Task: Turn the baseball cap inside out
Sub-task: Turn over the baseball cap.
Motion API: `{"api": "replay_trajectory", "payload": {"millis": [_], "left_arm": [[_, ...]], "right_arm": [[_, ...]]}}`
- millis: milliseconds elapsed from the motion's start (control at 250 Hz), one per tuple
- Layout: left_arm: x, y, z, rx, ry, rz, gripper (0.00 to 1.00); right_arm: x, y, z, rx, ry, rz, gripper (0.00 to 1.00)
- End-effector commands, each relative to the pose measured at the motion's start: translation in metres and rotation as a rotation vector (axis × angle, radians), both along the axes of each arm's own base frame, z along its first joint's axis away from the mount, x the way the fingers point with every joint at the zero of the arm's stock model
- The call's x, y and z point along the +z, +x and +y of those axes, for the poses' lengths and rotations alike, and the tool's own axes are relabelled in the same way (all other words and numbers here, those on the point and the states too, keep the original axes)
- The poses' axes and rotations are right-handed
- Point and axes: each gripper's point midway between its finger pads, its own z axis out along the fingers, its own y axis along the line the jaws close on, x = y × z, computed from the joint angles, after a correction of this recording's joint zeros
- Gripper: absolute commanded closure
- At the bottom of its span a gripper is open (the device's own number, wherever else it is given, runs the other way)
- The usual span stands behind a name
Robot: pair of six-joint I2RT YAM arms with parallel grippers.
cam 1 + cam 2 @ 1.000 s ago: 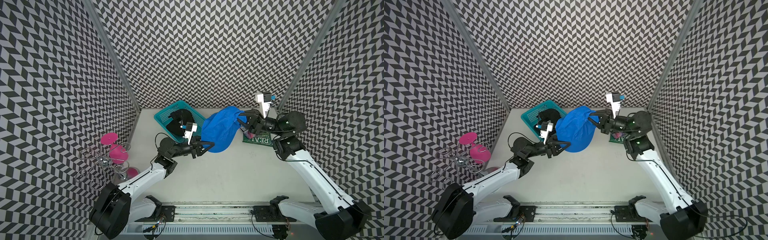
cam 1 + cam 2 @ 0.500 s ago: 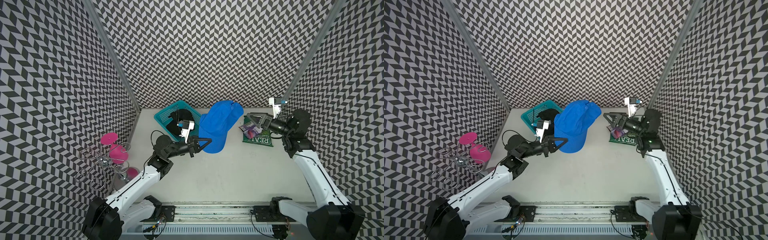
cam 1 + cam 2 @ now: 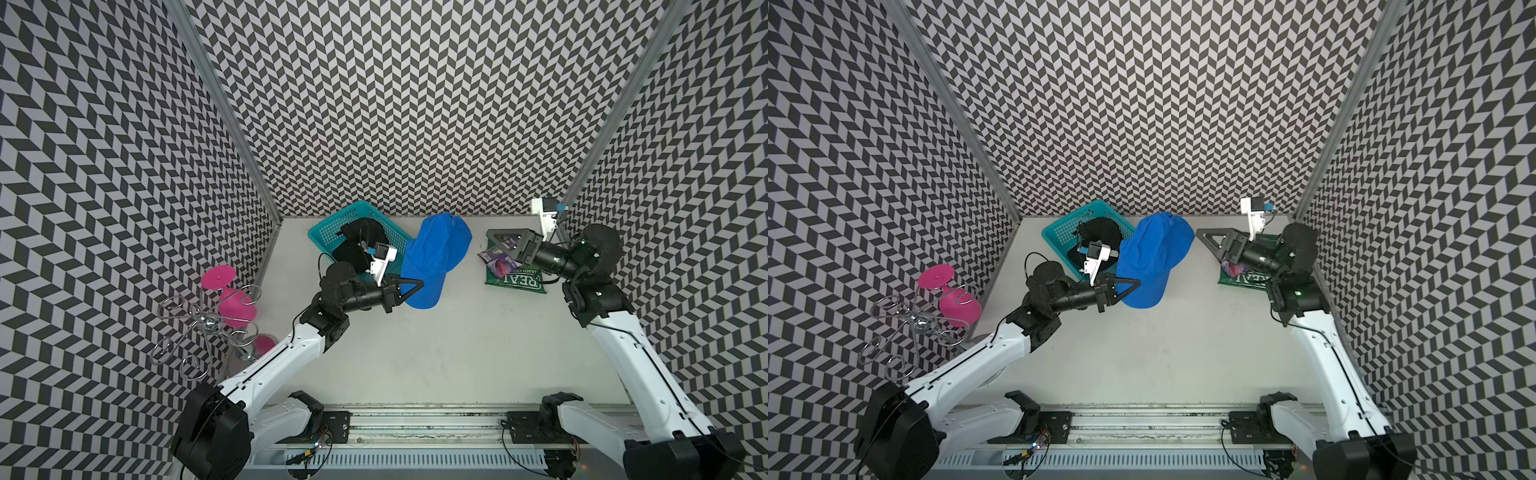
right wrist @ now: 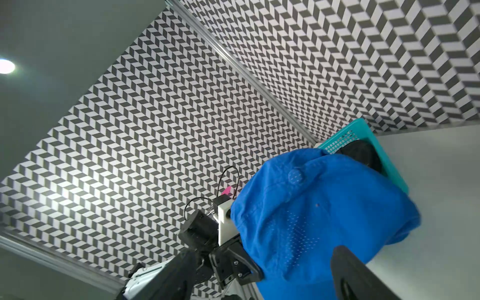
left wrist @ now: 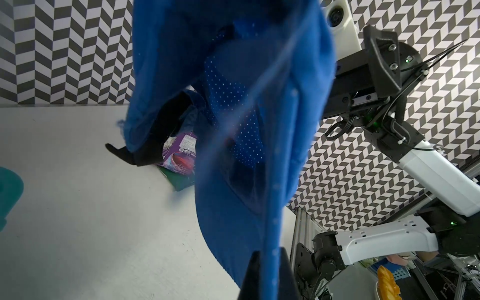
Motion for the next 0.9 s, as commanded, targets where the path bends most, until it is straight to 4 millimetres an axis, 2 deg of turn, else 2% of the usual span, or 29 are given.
{"api": "replay_trajectory", "payload": {"millis": [0, 144, 300, 741, 897], "left_arm": [[0.016, 0.005, 0.001, 0.015, -0.002, -0.087, 1.00], [0.015, 0.003, 0.000, 0.010, 0.008, -0.104, 1.00], [0.011, 0.002, 0.001, 0.006, 0.028, -0.103, 1.00], [0.010, -0.003, -0.003, -0.024, 0.046, -0.149, 1.00], [0.009, -0.006, -0.003, -0.039, 0.052, -0.152, 1.00]], "right_arm": [[-0.005, 0.008, 0.013, -0.008, 0.072, 0.079, 0.16], [-0.021, 0.015, 0.031, 0.027, 0.087, 0.155, 0.20], [-0.018, 0.017, 0.044, 0.085, 0.087, 0.152, 0.27], [-0.020, 0.028, 0.066, 0.146, 0.111, 0.147, 0.44], [-0.028, 0.032, 0.069, 0.145, 0.107, 0.155, 0.57]]}}
